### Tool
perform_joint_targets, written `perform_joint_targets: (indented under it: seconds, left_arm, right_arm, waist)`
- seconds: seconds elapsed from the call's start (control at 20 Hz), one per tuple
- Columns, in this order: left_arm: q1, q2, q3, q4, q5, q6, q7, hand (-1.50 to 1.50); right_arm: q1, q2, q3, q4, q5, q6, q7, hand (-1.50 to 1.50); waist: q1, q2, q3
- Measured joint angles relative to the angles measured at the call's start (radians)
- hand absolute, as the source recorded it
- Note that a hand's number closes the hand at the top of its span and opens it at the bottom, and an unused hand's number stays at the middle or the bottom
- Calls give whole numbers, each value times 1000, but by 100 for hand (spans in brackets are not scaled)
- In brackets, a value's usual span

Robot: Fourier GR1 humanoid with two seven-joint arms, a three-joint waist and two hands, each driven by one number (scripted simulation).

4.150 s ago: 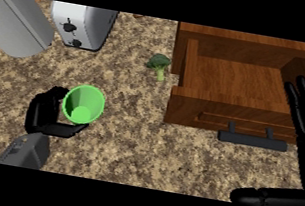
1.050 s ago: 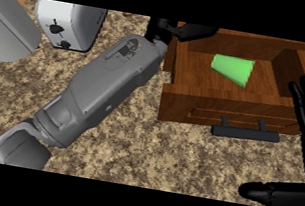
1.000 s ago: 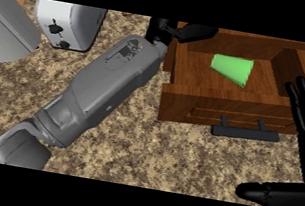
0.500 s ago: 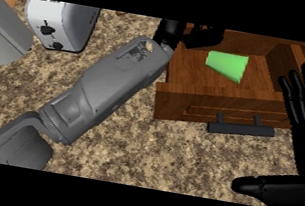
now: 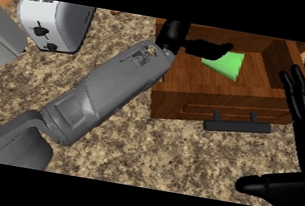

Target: Pick up the cup, place it into the drawer and close the drawer

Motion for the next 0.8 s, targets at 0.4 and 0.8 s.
perform_joint_targets:
  seconds: [0.4, 0.8]
  left_arm:
    - [9, 0, 39, -60, 112, -44, -101, -150]
    - [59, 16, 106, -159, 167, -79, -139, -150]
  right_arm:
    - [17, 7, -1, -11, -64, 24, 13, -150]
    - [55, -36, -35, -49, -117, 69, 33, 150]
  waist:
    - [25, -6, -1]
    - [87, -23, -2]
